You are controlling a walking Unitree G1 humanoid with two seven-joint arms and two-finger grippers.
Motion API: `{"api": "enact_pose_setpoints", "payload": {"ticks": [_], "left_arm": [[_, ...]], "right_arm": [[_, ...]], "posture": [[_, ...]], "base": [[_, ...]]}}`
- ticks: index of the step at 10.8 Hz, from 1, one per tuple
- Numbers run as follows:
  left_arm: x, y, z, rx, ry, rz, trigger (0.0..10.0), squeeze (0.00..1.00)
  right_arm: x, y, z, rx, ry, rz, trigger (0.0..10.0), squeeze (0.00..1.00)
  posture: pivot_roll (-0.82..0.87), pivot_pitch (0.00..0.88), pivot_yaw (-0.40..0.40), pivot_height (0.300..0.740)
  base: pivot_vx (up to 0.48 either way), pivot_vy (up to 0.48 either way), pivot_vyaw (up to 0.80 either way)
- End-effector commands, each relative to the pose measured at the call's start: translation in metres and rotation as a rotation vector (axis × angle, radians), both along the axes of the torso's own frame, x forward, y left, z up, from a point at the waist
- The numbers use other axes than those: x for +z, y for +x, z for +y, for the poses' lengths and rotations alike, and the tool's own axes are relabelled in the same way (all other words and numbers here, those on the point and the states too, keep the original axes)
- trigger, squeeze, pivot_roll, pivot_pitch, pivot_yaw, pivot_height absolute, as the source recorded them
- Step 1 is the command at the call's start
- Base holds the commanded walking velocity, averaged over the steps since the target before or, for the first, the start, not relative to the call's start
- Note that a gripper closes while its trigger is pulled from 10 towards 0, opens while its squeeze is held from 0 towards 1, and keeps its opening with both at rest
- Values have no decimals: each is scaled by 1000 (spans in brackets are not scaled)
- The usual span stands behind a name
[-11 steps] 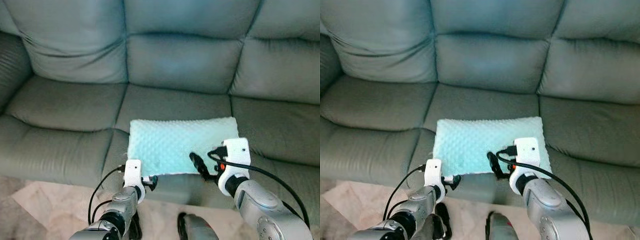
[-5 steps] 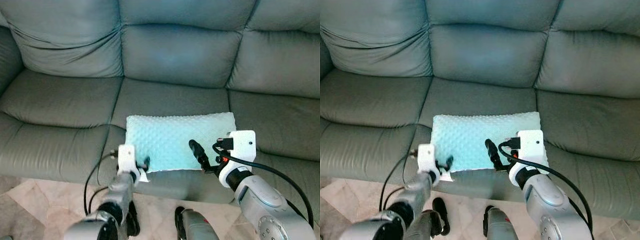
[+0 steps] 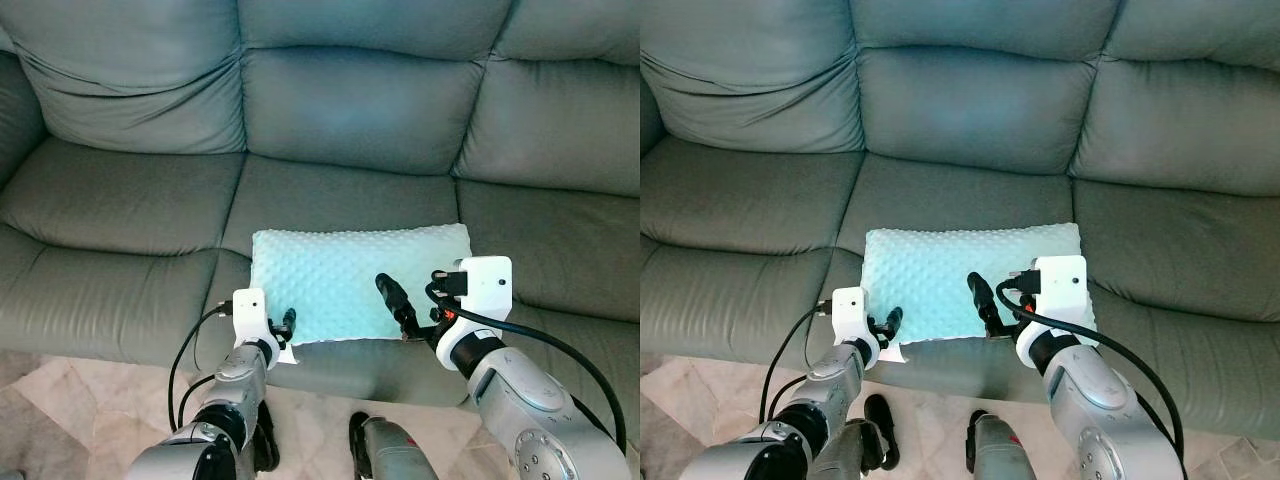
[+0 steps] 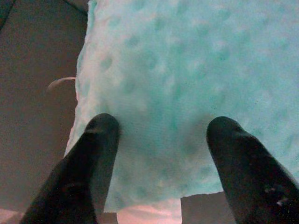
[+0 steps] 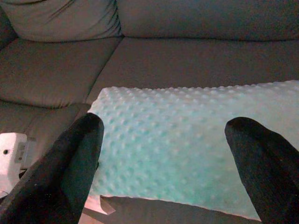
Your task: Move the pillow to the sofa
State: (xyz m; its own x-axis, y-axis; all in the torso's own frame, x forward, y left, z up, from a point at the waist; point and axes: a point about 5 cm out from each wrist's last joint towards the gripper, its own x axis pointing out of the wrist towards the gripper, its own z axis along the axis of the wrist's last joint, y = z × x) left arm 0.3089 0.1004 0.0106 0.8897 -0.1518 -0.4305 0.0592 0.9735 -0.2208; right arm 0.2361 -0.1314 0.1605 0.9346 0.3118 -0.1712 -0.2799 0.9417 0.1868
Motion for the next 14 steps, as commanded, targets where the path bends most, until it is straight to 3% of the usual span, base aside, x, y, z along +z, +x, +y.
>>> {"api": "enact_pose_setpoints", "payload": {"ticks": [1, 7, 10, 14], "left_arm": [[-13, -12, 0, 7, -18, 49, 0, 0], [-24, -24, 0, 16, -33, 84, 0, 0], [-22, -22, 6, 59, -20, 73, 0, 0], [-3, -3, 37, 202, 145, -20, 0, 0]], "right_arm": [[3, -6, 2, 9, 10, -12, 10000, 0], [0, -9, 2, 15, 8, 7, 10000, 0], [0, -9, 2, 17, 3, 6, 10000, 0], [0, -8, 1, 15, -2, 0, 10000, 0]], "posture": [[-430, 384, 0, 740], [-432, 394, -11, 740], [-434, 389, -11, 740], [-425, 393, -12, 740]], "base": [[0, 0, 0], [0, 0, 0], [0, 0, 0], [0, 0, 0]]}}
